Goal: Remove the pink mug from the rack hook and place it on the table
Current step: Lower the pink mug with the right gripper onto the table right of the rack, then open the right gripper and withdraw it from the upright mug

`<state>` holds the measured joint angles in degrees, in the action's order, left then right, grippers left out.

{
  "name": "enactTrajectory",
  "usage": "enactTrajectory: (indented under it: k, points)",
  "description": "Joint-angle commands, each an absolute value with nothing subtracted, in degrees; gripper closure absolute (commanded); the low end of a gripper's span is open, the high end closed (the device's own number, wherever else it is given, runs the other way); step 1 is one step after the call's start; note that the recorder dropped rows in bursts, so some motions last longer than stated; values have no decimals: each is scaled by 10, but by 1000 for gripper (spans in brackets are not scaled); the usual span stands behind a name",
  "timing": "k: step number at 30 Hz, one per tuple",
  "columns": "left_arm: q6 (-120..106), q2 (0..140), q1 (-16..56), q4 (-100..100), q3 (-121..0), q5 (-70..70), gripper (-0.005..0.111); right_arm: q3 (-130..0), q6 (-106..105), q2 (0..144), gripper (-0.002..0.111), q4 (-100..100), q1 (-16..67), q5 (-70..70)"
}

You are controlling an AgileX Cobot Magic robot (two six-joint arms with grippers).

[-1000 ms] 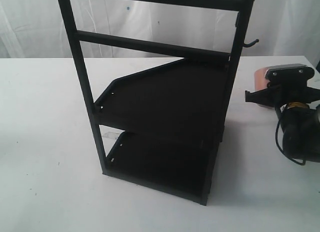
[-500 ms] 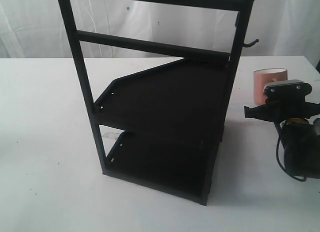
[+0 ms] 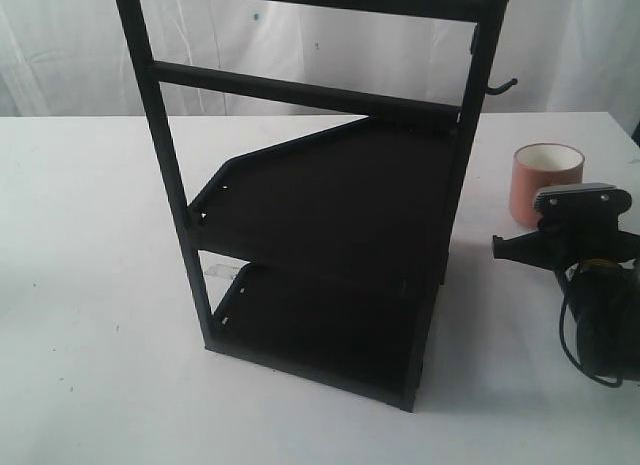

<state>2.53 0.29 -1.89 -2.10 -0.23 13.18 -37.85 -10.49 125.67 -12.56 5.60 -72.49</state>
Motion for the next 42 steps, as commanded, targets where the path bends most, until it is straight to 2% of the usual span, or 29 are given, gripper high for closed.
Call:
enactTrajectory:
  k: [1,10,20,27,30,42]
  points:
    - [27,0,-20,-27,0,134,107,-369,-102,1262,108,-118,51,-700]
    - [27,0,-20,-27,0,134,107,-366,-59,1262,108,-134,51,-700]
    - [27,0,-20,-27,0,134,107,-351,-58,1262,94,-132,51,-700]
    - [27,0,-20,-27,0,134,107,-348,-58,1262,73,-131,51,-700]
    - [27,0,-20,-27,0,134,107,-348,-58,1262,68,-130,51,-700]
    - [27,0,-20,-27,0,134,107,-339,-58,1234,67,-135,51,-700]
